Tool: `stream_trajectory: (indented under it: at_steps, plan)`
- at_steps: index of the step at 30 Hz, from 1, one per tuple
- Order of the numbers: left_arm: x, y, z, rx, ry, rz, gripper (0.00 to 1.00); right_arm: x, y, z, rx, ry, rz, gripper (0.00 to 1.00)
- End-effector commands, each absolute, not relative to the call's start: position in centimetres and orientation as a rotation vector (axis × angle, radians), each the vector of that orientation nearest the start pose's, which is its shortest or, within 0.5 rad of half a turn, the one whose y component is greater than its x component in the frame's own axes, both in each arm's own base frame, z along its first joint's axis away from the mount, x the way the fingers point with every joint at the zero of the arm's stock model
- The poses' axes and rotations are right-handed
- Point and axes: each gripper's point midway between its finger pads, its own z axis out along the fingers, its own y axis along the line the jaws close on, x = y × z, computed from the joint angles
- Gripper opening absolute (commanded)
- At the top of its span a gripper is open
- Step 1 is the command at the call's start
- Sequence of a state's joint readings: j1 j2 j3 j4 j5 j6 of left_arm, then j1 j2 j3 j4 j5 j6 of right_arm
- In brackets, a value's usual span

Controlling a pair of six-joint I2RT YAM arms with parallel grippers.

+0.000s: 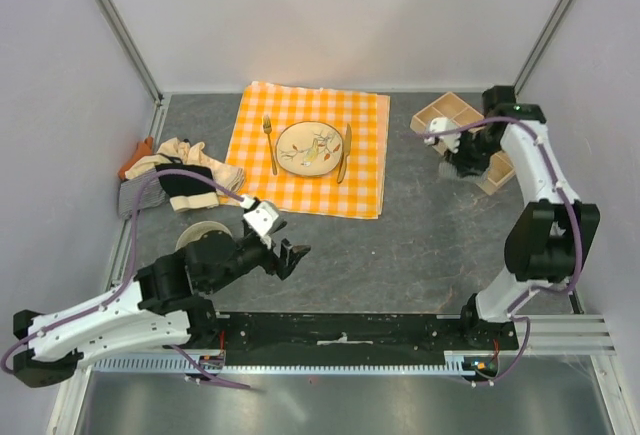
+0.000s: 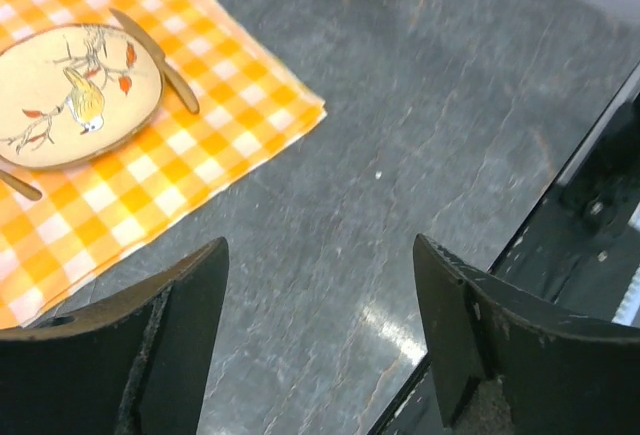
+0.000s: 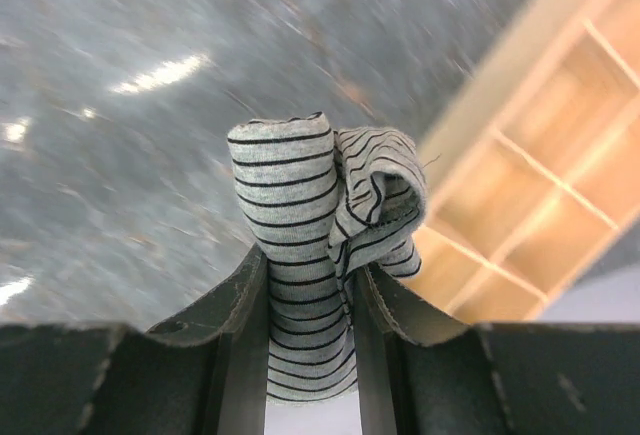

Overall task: Roll the underwear
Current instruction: Pick up the underwear from the center of the board, then place the underwear in the storage box.

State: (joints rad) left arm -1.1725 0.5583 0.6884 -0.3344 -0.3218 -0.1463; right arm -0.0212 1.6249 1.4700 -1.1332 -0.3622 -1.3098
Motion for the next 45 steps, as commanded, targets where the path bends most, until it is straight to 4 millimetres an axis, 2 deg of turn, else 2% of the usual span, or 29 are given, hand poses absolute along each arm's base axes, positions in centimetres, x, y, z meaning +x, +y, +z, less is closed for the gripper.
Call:
stream_trajectory:
  at_steps: [1, 2, 5, 8, 16, 23, 27, 36, 45]
  plan:
    - [14.7, -22.4, 23.6, 0.817, 1.727, -0.577, 0.76, 38.8, -4.5, 16.0, -1.601, 2.208, -0.007, 0.00]
    - [14.5, -22.6, 23.7, 0.833, 1.729, -0.587, 0.75, 39.4, -6.0, 16.0, -1.549, 2.237, -0.023, 0.00]
    - [14.3, -22.7, 23.2, 0.847, 1.744, -0.589, 0.75, 41.2, -8.4, 15.4, -1.465, 2.289, -0.035, 0.00]
    - [14.3, -22.7, 23.3, 0.844, 1.742, -0.596, 0.74, 42.5, -10.0, 14.5, -1.414, 2.323, -0.042, 0.00]
    - [14.4, -22.6, 23.4, 0.831, 1.735, -0.590, 0.75, 44.9, -12.2, 11.9, -1.353, 2.377, -0.040, 0.00]
    - [14.5, -22.6, 23.1, 0.838, 1.742, -0.579, 0.74, 45.0, -13.0, 9.4, -1.380, 2.425, -0.015, 0.00]
    - [14.5, -22.7, 23.1, 0.840, 1.743, -0.579, 0.74, 43.6, -12.5, 7.4, -1.436, 2.451, 0.074, 0.00]
    - [14.4, -22.8, 23.0, 0.848, 1.742, -0.584, 0.75, 38.2, -10.3, 3.5, -1.516, 2.518, 0.336, 0.00]
    - [14.2, -23.0, 23.1, 0.857, 1.739, -0.602, 0.74, 34.6, -6.6, 3.2, -1.541, 2.504, 0.478, 0.00]
